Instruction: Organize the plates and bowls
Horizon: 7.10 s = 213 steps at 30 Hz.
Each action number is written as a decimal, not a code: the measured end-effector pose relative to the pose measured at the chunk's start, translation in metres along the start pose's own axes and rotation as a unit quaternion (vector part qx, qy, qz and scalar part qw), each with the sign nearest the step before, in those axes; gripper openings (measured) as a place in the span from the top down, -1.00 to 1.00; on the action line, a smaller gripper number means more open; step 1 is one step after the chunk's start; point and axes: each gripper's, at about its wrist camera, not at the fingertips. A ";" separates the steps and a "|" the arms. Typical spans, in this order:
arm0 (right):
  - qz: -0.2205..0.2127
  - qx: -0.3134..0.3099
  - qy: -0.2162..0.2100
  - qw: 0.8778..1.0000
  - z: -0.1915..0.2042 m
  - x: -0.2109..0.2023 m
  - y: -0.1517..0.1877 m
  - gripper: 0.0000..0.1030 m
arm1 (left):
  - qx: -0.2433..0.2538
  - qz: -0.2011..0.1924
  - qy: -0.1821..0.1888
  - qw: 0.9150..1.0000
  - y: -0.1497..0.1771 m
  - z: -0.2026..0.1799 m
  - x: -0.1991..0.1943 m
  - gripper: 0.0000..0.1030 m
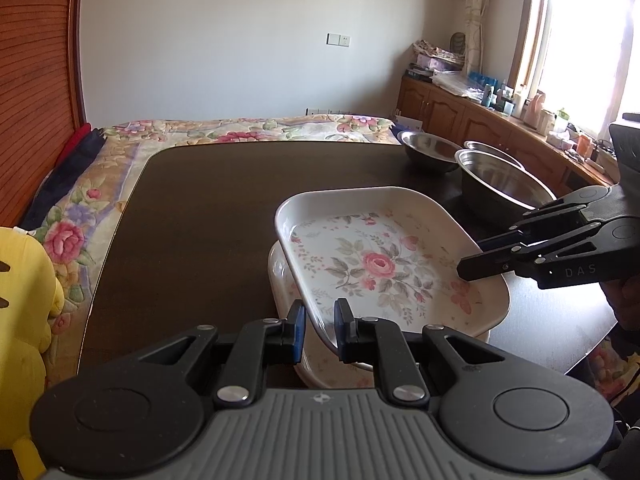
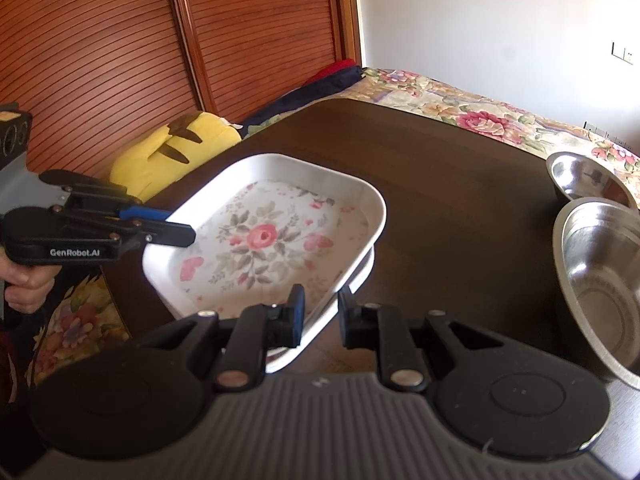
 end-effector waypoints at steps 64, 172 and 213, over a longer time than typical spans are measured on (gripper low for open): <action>-0.147 0.036 0.123 0.981 -0.112 -0.094 0.026 0.59 | 0.076 -0.007 0.053 0.996 -0.061 -0.119 0.071 0.69; -0.214 0.197 0.142 0.946 -0.135 -0.089 0.105 0.39 | 0.004 -0.008 0.109 0.994 -0.030 -0.144 0.081 0.53; -0.214 0.128 0.219 0.943 -0.144 -0.112 0.094 -0.05 | 0.008 -0.040 0.078 0.996 -0.044 -0.128 0.074 0.20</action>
Point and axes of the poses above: each gripper's, at about its wrist camera, not at the fingertips, and x roughly the way its jaws point, z to its left, y to its underside, and after that the axes turned 3 degrees about -z, right-handed
